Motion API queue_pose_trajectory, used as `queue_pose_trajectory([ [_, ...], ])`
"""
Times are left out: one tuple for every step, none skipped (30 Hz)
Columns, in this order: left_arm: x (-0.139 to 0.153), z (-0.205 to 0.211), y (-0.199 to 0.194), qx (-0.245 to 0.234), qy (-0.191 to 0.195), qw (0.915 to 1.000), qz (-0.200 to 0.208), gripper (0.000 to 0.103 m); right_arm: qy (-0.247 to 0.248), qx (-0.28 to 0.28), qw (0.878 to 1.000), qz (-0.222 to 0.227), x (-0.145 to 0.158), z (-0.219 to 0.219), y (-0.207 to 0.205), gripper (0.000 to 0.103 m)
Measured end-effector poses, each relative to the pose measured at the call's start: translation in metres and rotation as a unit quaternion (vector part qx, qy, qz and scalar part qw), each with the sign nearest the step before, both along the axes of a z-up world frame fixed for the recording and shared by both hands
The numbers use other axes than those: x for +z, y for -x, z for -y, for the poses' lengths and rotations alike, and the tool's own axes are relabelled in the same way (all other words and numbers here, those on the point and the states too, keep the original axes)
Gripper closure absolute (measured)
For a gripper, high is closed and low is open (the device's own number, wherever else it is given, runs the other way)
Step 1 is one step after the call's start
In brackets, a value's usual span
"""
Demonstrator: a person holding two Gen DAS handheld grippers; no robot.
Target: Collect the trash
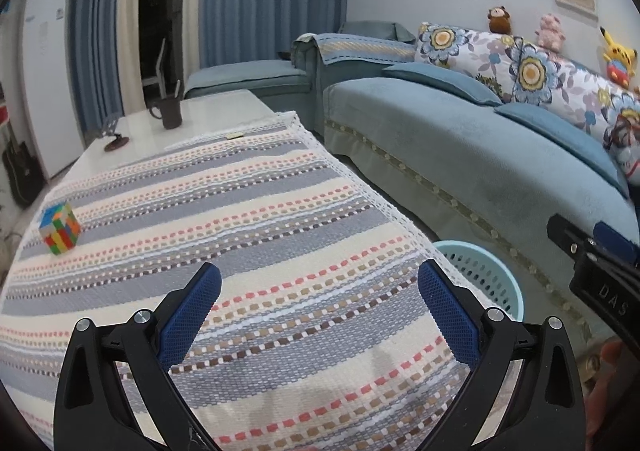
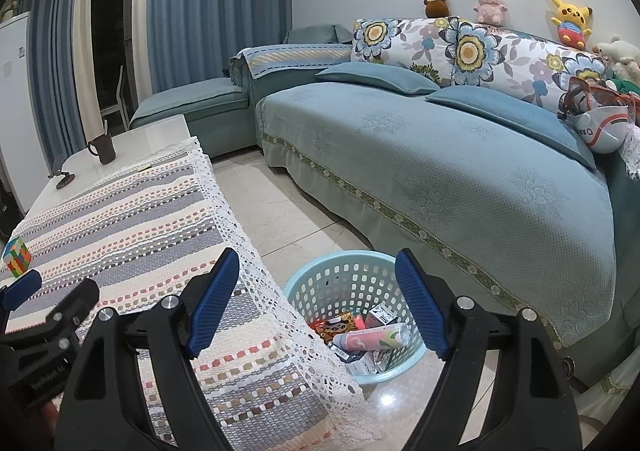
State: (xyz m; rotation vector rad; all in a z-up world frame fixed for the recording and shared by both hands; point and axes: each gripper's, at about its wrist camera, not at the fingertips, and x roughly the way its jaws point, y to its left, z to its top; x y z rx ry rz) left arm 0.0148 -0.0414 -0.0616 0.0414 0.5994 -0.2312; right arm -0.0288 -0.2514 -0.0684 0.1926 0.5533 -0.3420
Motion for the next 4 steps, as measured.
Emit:
queue_pose_trajectory([
  [-0.0002,-0.0011,-0.0006,0.005,-0.003,1.0000,0.001,0.007,0.001,0.000,1.000,0.000,0.0001,0.0000,-0.0003,0.027],
  [-0.0003,-0.0019,-0.0014,0.005,-0.004,1.0000,-0.001,0.007,0.001,0.001,1.000,0.000,0.0003,0.0004,-0.0009,0.027],
  [-0.0006,-0.0030,-0.0023,0.003,0.001,1.0000,-0.004,0.008,0.000,0.002,1.000,0.000,0.0006,0.0004,-0.0014,0.027],
  [-0.0008,-0.0035,-0.0026,0.003,0.003,1.0000,-0.006,0.007,0.000,0.002,1.000,0.001,0.0009,0.0009,-0.0015,0.027],
])
